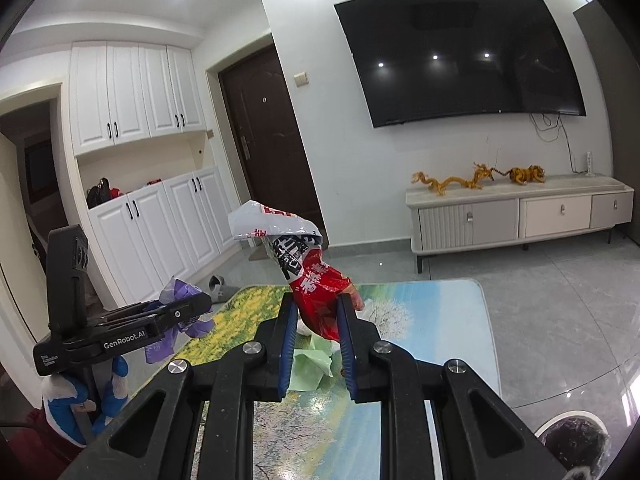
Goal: Collect trash
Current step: 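Carry both bags to the bin and open both tools over it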
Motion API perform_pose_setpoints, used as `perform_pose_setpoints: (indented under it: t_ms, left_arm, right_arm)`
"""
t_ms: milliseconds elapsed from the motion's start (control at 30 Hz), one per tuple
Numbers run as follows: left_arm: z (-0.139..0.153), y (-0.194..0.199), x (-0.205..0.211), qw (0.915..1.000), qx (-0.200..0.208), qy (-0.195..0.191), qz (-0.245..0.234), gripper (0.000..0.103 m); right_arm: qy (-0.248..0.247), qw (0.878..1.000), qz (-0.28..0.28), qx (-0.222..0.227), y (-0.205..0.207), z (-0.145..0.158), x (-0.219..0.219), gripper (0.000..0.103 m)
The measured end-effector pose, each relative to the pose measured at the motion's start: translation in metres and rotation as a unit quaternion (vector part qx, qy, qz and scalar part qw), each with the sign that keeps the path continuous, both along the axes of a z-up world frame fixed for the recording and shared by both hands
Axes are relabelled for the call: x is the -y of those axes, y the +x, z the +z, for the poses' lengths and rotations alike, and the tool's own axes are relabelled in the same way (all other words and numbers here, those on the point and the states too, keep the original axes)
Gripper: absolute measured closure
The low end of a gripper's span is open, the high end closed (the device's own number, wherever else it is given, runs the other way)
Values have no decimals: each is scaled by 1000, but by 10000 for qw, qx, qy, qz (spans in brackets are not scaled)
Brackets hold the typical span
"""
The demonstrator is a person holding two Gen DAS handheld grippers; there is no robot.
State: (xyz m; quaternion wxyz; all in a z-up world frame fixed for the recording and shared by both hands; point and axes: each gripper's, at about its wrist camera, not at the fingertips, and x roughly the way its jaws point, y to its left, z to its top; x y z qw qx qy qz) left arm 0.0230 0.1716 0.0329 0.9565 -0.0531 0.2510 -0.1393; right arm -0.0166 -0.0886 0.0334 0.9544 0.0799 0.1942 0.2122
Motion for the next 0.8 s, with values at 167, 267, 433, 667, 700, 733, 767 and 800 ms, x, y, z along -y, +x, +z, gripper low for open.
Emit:
perform_pose_setpoints:
  t_ms: [167,267,433,667,700,733,767,800]
  left_arm:
    - [21,-16,16,9997,190,-76,-129,62]
    - [33,-24,31,9991,303,-140,-254,62]
    - [51,-31,63,9972,441,-261,-550,62]
    - [66,-27,131,9918,444,-442,-1115,62]
    - [67,-25,145,9905,425,-461,-1224,62]
    - [68,-24,158,9893,403,-472,-1317,62]
    - [68,-22,170,9882,378,-478,-1402,62]
    - [67,-19,185,9868,334,-482,-1512,62]
  right_arm:
    - [114,9995,-128,254,-24,18,14,84]
    - [175,9988,-240,389,-38,27,24,84]
    - [269,9965,-501,605,-63,39,48,84]
    - [427,9901,-1075,798,-87,46,96,84]
    - [437,9885,-1197,811,-90,46,105,84]
    - [447,9868,-1325,816,-92,45,114,84]
    - [466,9853,-1430,811,-94,43,123,84]
    - [504,9835,-1545,795,-96,41,133,84]
